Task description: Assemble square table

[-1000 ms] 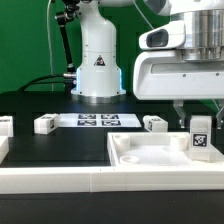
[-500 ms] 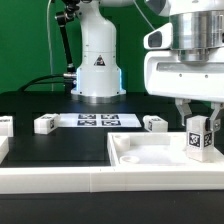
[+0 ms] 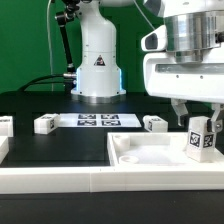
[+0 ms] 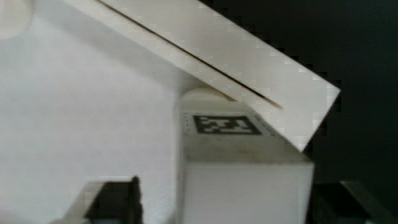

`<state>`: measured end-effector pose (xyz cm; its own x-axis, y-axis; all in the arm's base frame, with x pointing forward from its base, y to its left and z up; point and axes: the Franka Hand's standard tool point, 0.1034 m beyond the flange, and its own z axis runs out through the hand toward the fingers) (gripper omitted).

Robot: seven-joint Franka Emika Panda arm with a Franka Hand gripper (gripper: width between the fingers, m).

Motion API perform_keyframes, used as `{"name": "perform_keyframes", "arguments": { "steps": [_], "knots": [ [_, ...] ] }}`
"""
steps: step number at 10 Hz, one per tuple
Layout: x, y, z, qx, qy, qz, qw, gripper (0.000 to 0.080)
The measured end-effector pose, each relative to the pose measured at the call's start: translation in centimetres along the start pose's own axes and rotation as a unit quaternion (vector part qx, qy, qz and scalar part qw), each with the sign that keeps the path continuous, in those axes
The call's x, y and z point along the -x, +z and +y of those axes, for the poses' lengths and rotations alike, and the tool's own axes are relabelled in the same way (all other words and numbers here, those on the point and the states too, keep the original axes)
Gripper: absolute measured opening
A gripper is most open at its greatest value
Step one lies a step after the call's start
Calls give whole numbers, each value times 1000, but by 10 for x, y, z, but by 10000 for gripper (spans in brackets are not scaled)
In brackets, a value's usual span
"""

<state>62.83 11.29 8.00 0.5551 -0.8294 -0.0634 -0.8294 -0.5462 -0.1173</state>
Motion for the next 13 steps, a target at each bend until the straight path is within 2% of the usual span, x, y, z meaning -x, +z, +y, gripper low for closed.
{"name": "perform_keyframes", "arguments": {
  "steps": [1,2,7,9,10,12,13],
  "knots": [
    [-1,-1,0,2,-47,-1,999,542],
    [-2,-1,1,3,-100,-2,995,627],
    [-2,-1,0,4,-287,-4,958,649],
    [-2,-2,0,16,-383,-1,924,649],
    [-2,-2,0,16,-401,0,916,649],
    [-1,-1,0,16,-469,-1,883,649],
    [1,0,-1,18,-521,-2,853,649]
  ]
}}
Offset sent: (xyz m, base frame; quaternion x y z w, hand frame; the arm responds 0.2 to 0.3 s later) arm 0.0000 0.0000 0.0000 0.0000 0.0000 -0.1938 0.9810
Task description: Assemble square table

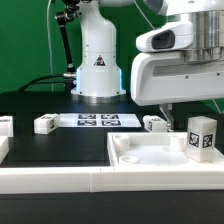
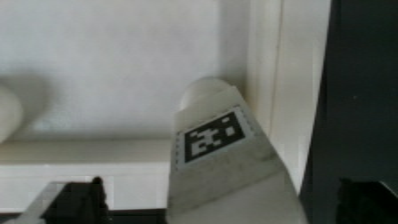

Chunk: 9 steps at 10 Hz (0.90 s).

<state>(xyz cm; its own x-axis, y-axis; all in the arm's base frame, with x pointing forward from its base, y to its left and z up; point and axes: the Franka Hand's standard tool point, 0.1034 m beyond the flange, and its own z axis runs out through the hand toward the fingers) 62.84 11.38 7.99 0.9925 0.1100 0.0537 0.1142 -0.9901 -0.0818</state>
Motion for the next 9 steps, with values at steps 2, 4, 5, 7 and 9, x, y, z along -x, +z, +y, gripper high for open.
{"name": "perform_keyframes", "arguments": {
  "steps": [2,4,5,7,9],
  "knots": [
    [0,0,-2,4,-49,-1,999,649],
    [0,0,0,11,-95,-2,995,649],
    [0,0,0,12,-108,-2,994,649],
    [0,0,0,11,-101,-2,995,514],
    [0,0,0,11,-92,-2,996,288]
  ]
}}
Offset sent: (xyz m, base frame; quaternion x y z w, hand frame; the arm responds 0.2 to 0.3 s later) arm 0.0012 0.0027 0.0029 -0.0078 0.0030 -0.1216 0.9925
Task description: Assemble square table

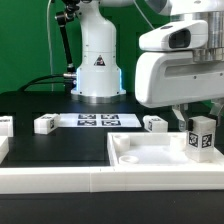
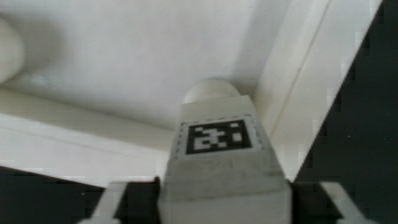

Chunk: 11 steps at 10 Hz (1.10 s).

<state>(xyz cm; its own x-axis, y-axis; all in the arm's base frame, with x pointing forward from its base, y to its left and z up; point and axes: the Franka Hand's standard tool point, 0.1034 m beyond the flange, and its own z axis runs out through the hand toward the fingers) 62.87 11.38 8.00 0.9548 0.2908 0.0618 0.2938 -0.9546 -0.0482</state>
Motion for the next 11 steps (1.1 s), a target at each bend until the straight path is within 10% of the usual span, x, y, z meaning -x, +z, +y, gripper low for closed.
{"name": "perform_keyframes", "arguments": {
  "steps": [5,11],
  "knots": [
    [1,0,1,-4,206,5,978,288],
    [3,2,-7,-8,545,15,838,290]
  ]
}}
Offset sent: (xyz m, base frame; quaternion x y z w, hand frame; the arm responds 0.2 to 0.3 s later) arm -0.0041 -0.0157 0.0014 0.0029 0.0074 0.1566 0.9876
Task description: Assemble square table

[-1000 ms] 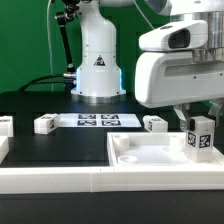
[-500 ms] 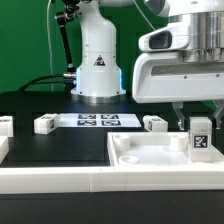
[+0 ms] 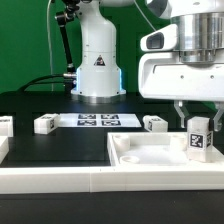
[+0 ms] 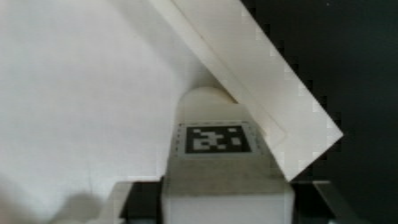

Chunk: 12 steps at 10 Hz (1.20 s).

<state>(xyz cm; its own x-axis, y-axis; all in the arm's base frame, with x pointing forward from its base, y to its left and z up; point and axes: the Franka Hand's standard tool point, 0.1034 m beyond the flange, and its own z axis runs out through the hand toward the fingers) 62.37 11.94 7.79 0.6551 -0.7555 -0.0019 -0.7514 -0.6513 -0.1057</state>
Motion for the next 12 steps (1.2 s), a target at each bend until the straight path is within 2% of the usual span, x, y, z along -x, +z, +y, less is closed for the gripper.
{"name": "perform_keyframes", "arguments": {
  "steps": [2,4,6,7,8,9,10,12],
  "knots": [
    [3,0,-1,1,111,-6,994,290],
    [1,1,0,-6,169,-18,985,290],
    [1,1,0,-8,186,-21,982,290],
    [2,1,0,-8,174,-21,984,348],
    [1,1,0,-8,158,-21,987,556],
    [1,1,0,-8,141,-21,990,556],
    [1,1,0,-10,84,-21,996,628],
    [1,1,-2,-10,-21,-19,1000,645]
  ]
}}
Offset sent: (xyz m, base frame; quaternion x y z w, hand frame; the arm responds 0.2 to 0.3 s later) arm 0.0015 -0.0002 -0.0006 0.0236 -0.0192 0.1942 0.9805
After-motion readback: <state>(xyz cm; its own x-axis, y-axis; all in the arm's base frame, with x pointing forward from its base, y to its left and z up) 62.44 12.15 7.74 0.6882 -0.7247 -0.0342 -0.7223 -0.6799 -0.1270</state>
